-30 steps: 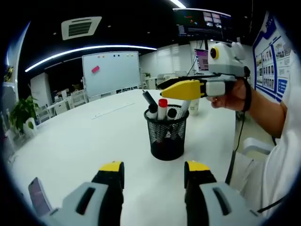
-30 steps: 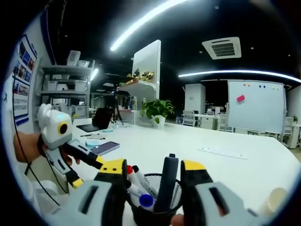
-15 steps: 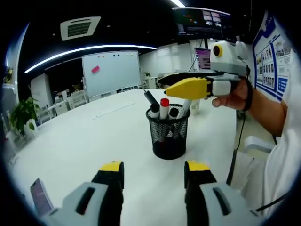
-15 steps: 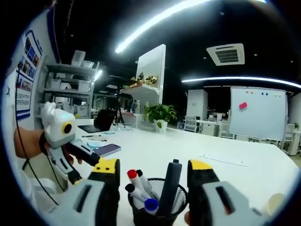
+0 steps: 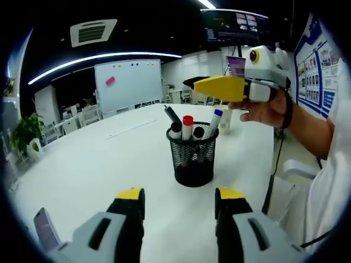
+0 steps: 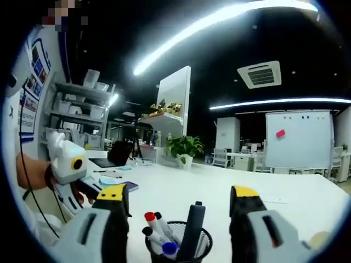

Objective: Place the scattered laser pointers and whiteboard markers into the pen holder and stack the scattered paper cups together

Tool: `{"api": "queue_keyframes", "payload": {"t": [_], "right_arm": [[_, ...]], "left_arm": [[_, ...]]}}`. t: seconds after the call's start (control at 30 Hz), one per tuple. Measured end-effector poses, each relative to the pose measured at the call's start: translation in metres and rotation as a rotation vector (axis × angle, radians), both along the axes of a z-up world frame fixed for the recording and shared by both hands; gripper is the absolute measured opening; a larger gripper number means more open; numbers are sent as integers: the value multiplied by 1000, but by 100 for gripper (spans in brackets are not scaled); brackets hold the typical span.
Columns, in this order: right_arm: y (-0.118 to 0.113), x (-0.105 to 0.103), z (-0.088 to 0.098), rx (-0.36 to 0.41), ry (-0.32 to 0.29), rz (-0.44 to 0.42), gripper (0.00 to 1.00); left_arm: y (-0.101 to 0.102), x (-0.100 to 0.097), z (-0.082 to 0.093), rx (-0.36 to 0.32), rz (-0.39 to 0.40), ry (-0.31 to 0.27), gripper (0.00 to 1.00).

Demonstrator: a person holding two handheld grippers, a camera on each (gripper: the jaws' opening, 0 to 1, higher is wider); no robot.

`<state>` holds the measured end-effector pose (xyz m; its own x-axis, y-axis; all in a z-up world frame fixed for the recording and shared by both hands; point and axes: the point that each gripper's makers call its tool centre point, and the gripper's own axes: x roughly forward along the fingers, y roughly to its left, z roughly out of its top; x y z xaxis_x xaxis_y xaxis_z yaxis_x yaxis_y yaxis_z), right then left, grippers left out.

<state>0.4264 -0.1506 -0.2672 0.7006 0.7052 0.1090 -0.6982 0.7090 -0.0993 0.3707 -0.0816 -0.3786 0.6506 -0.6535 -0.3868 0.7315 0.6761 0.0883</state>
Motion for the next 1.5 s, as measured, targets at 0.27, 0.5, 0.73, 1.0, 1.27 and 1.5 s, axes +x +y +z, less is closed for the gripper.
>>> {"api": "queue_keyframes", "payload": {"t": [0.27,0.5,0.73,1.0,1.27,1.5], "right_arm": [[-5,2,5,-8,-32,-13,75],[-13,8,8,-14,-37,-42,76],[-22,12,13,-12,-45,-65,76],[-30,14,16,-12,-58,-77,76],[-43,23,10,-27,-38,-113,76],[-59,28,11,-24,-31,-155,74]], "left_arm": [[1,1,0,-2,1,2,52],[2,0,0,1,3,4,52],[0,0,-1,5,-4,4,52],[-1,0,0,11,-7,3,52],[-3,1,0,13,-9,2,52],[-3,0,-1,11,-8,6,52]]}}
